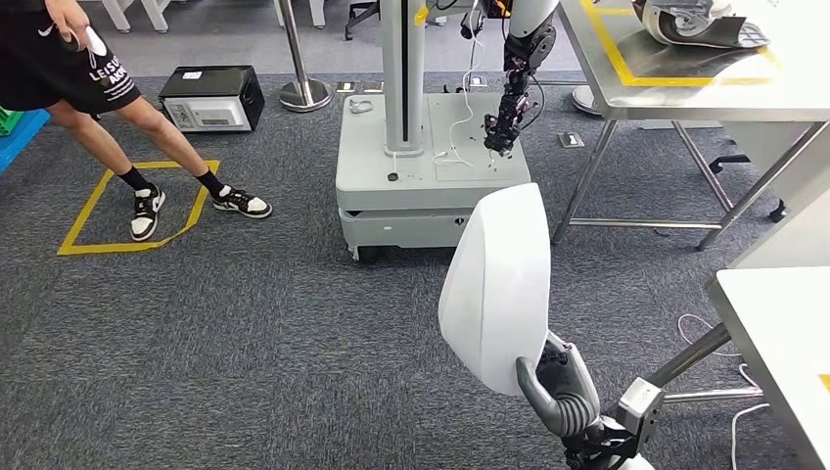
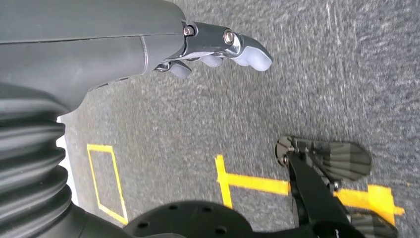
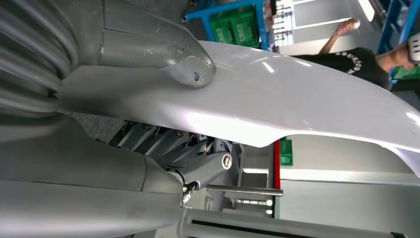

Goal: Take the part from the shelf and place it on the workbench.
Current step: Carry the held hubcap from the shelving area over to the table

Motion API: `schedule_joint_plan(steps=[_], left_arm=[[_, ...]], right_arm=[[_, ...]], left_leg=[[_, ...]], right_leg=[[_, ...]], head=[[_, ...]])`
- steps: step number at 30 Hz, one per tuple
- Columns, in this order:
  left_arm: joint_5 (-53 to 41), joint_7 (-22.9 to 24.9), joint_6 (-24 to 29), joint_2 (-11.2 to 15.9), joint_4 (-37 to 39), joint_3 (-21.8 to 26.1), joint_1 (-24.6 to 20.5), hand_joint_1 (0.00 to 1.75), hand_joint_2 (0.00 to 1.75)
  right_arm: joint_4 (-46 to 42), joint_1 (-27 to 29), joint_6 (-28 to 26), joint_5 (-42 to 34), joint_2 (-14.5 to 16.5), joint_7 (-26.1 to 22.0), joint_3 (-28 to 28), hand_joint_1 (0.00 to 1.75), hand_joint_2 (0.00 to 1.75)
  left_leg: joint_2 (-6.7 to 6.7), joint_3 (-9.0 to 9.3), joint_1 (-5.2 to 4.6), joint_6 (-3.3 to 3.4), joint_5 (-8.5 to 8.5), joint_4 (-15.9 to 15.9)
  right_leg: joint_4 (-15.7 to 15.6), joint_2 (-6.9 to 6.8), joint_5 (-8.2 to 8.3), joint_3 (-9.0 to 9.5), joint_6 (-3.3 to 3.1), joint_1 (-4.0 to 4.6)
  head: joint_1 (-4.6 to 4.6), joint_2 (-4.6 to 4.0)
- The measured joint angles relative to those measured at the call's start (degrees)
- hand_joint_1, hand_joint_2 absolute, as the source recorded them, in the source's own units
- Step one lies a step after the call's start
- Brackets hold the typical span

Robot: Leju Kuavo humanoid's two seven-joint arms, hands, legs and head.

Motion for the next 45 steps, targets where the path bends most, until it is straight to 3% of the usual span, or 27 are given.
schedule_joint_plan(steps=[2, 4, 5, 6, 7, 8, 10, 12, 14, 16, 18, 20, 21, 22, 24, 26, 28, 30, 32, 34, 36, 37, 38, 40, 42, 43, 45], left_arm=[[-0.07, 0.04, 0.03, 0.04, 0.00, 0.00, 0.02, 0.00, 1.75], [-0.07, 0.12, 0.10, 0.15, 0.00, 0.00, 0.15, 0.00, 1.75], [-0.06, 0.14, 0.14, 0.19, 0.01, 0.00, 0.21, 0.00, 1.75], [-0.05, 0.11, 0.16, 0.20, 0.01, 0.00, 0.24, 0.00, 1.75], [-0.07, 0.08, 0.17, 0.19, 0.02, 0.00, 0.22, 0.00, 1.75], [-0.16, 0.07, 0.17, 0.17, 0.02, 0.00, 0.17, 0.00, 1.75], [-0.46, 0.21, 0.17, 0.13, 0.02, -0.02, 0.06, 0.00, 1.75], [-0.73, 0.48, 0.19, 0.12, 0.01, -0.04, -0.03, 0.00, 1.75], [-0.89, 0.62, 0.26, 0.07, -0.02, -0.05, -0.12, 0.00, 1.75], [-1.08, 0.57, 0.33, 0.01, -0.08, -0.11, -0.17, 0.00, 1.75], [-1.39, 0.60, 0.18, -0.04, -0.09, -0.26, -0.14, 0.00, 1.75], [-1.67, 0.87, 0.02, -0.10, -0.04, -0.38, -0.04, 0.00, 1.75], [-1.71, 1.04, 0.03, -0.10, -0.02, -0.39, 0.02, 0.00, 1.75], [-1.72, 1.17, 0.08, -0.10, -0.01, -0.39, 0.07, 0.00, 1.75], [-1.54, 1.20, 0.27, -0.09, -0.01, -0.39, 0.10, 0.00, 1.75], [-1.19, 1.22, 0.39, -0.23, 0.04, -0.39, 0.07, 0.00, 1.75], [-0.92, 1.61, 0.40, -0.44, 0.13, -0.39, -0.03, 0.00, 1.75], [-0.57, 2.11, 0.54, -0.64, 0.16, -0.39, -0.04, 0.00, 1.75], [-0.17, 2.34, 0.84, -0.82, 0.17, -0.39, 0.10, 0.00, 1.75], [-0.03, 2.28, 0.98, -0.85, 0.17, -0.38, 0.25, 0.00, 1.75], [-0.05, 2.20, 0.82, -0.83, 0.17, -0.37, 0.40, 0.00, 1.75], [-0.05, 2.18, 0.69, -0.84, 0.17, -0.37, 0.45, 0.00, 1.75], [-0.08, 2.14, 0.58, -0.85, 0.16, -0.37, 0.47, 0.00, 1.75], [-0.32, 1.90, 0.43, -0.87, 0.15, -0.37, 0.45, 0.00, 1.75], [-0.70, 1.61, 0.37, -0.88, 0.14, -0.37, 0.39, 0.00, 1.75], [-0.86, 1.49, 0.34, -0.88, 0.14, -0.37, 0.35, 0.00, 1.75], [-1.09, 1.31, 0.15, -0.88, 0.12, -0.37, 0.21, 0.00, 1.75]], right_arm=[[-0.17, 0.18, -0.05, 0.10, 0.04, -0.06, 0.00, 1.75, 1.75], [-0.27, 0.29, -0.18, 0.10, 0.13, 0.01, 0.00, 1.75, 1.75], [-0.28, 0.38, -0.24, 0.12, 0.18, 0.10, 0.00, 1.75, 1.75], [-0.28, 0.48, -0.31, 0.16, 0.21, 0.22, -0.01, 1.75, 1.75], [-0.28, 0.57, -0.35, 0.24, 0.22, 0.35, -0.01, 1.75, 1.75], [-0.31, 0.62, -0.37, 0.34, 0.23, 0.44, -0.03, 1.75, 1.75], [-0.53, 0.67, -0.37, 0.57, 0.31, 0.53, -0.15, 1.75, 1.75], [-0.96, 0.80, -0.31, 0.74, 0.57, 0.55, -0.50, 1.75, 1.75], [-1.26, 1.08, -0.24, 0.85, 0.79, 0.66, -0.99, 1.75, 1.75], [-1.59, 1.49, -0.19, 1.00, 0.94, 0.78, -1.45, 1.75, 1.75], [-1.96, 1.75, -0.04, 1.31, 1.21, 0.79, -1.73, 1.75, 1.75], [-2.13, 1.99, 0.12, 1.55, 1.42, 0.80, -1.85, 1.75, 1.75], [-2.15, 2.21, 0.19, 1.57, 1.44, 0.82, -1.95, 1.75, 1.75], [-2.16, 2.41, 0.25, 1.59, 1.46, 0.84, -2.09, 1.75, 1.75], [-2.16, 2.64, 0.48, 1.63, 1.49, 0.92, -2.39, 1.75, 1.75], [-2.16, 2.67, 0.91, 1.84, 1.50, 1.03, -2.55, 1.75, 1.75], [-2.14, 2.84, 1.45, 2.18, 1.50, 0.84, -2.58, 1.75, 1.75], [-2.00, 3.13, 1.91, 2.44, 1.48, 0.17, -2.58, 1.75, 1.75], [-1.68, 3.11, 2.25, 2.57, 1.44, -0.43, -2.57, 1.75, 1.75], [-1.25, 2.65, 2.45, 2.62, 1.41, -0.63, -2.52, 1.75, 1.75], [-0.77, 2.34, 2.52, 2.65, 1.41, -0.69, -2.44, 1.75, 1.75], [-0.54, 2.30, 2.52, 2.65, 1.41, -0.69, -2.40, 1.75, 1.75], [-0.33, 2.29, 2.51, 2.66, 1.41, -0.70, -2.38, 1.75, 1.75], [-0.10, 2.12, 2.48, 2.60, 1.36, -0.71, -2.36, 1.75, 1.75], [0.03, 1.68, 2.29, 2.27, 1.26, -0.67, -2.36, 1.75, 1.75], [0.13, 1.46, 2.13, 2.02, 1.19, -0.65, -2.36, 1.75, 1.75], [0.39, 1.30, 1.89, 1.65, 0.96, -0.60, -2.36, 1.75, 1.75]], left_leg=[[1.18, -0.02, 0.10, 0.84, 0.53, -0.44], [2.52, -0.21, -0.11, 1.23, 0.62, -0.46], [3.24, -0.30, -0.23, 1.31, 0.58, -0.40], [3.92, -0.35, -0.32, 1.37, 0.53, -0.34], [4.54, -0.37, -0.38, 1.39, 0.47, -0.28], [5.09, -0.35, -0.40, 1.36, 0.39, -0.22], [6.05, -0.20, -0.57, 1.07, 0.11, -0.02], [6.78, -0.02, -0.74, 0.51, -0.25, 0.08], [7.58, 0.35, -0.80, -0.07, -0.44, -0.11], [6.91, 0.32, -0.67, -0.66, -1.23, 0.60], [4.25, -1.68, -0.35, -1.19, -4.08, 5.23], [2.57, -5.32, -0.13, -1.55, -7.48, 12.84], [2.40, -6.68, -0.03, -1.68, -8.04, 15.40], [2.36, -7.12, 0.07, -1.78, -7.43, 15.89], [1.83, -4.85, 0.43, -1.96, -3.38, 10.24], [-0.01, -1.86, 0.75, -2.10, -0.52, 3.29], [-0.86, -0.94, 0.61, -1.63, -0.21, 1.20], [0.09, -0.92, 0.34, -0.56, 0.22, 1.04], [1.08, -1.06, 0.27, 0.41, 0.66, 0.72], [2.23, -1.29, 0.10, 0.97, 0.83, 0.58], [3.53, -1.49, -0.22, 1.18, 0.85, 0.59], [4.15, -1.53, -0.35, 1.22, 0.84, 0.59], [4.72, -1.52, -0.44, 1.23, 0.84, 0.60], [5.71, -1.37, -0.53, 1.19, 0.78, 0.60], [6.58, -1.23, -0.72, 0.85, 0.65, 0.64], [6.97, -1.17, -0.75, 0.57, 0.63, 0.61], [7.76, -1.00, -0.78, -0.05, 0.64, 0.41]], right_leg=[[3.22, -2.01, -2.07, -1.67, 0.35, 0.08], [10.71, -4.17, -6.02, -5.12, 0.57, 0.18], [14.29, -4.52, -7.42, -6.74, 0.68, 0.17], [16.16, -4.69, -7.80, -7.49, 0.72, 0.16], [15.82, -4.85, -7.16, -7.11, 0.68, 0.18], [13.13, -5.15, -5.68, -5.53, 0.56, 0.22], [4.94, -7.13, -2.69, -0.85, -0.02, 0.51], [0.37, -8.58, -1.65, 1.54, -0.70, 0.90], [-0.07, -7.90, -1.60, 1.49, -1.25, 1.03], [-0.63, -6.96, -1.21, 1.74, -1.90, 0.69], [-1.06, -6.00, -0.83, 1.98, -2.48, 0.33], [-0.99, -4.84, -0.76, 1.85, -2.67, 0.30], [-0.89, -4.21, -0.77, 1.79, -2.66, 0.29], [-0.79, -3.57, -0.79, 1.76, -2.62, 0.27], [-0.45, -2.29, -0.92, 1.75, -2.32, 0.10], [0.06, -1.19, -1.12, 1.55, -1.64, 0.00], [0.24, -0.38, -1.04, 1.19, -0.80, 0.01], [0.10, 0.10, -0.73, 0.90, -0.01, -0.18], [1.95, -1.63, -1.94, -0.11, 0.45, -0.20], [8.36, -4.12, -5.55, -3.10, 0.60, -0.04], [15.65, -4.78, -8.53, -6.36, 0.61, -0.01], [16.89, -4.85, -8.61, -6.75, 0.50, 0.03], [15.77, -4.95, -7.66, -5.94, 0.32, 0.10], [7.82, -6.40, -4.39, -1.37, -0.36, 0.52], [1.18, -8.11, -2.59, 2.14, -1.07, 1.16], [-0.05, -8.45, -2.48, 2.62, -1.36, 1.41], [-0.35, -7.44, -2.20, 2.50, -1.86, 1.52]], head=[[0.18, 0.00], [0.35, 0.00], [0.35, 0.00], [0.35, 0.00], [0.35, 0.00], [0.36, 0.00], [0.34, 0.00], [0.32, 0.00], [0.32, 0.00], [0.28, 0.00], [0.09, 0.00], [-0.07, 0.00], [-0.09, 0.00], [-0.09, 0.00], [-0.09, 0.00], [-0.13, 0.00], [-0.17, 0.00], [-0.20, 0.00], [-0.08, 0.00], [0.12, 0.00], [0.19, 0.00], [0.19, 0.00], [0.20, 0.00], [0.20, 0.00], [0.18, 0.00], [0.16, 0.00], [0.17, 0.00]])
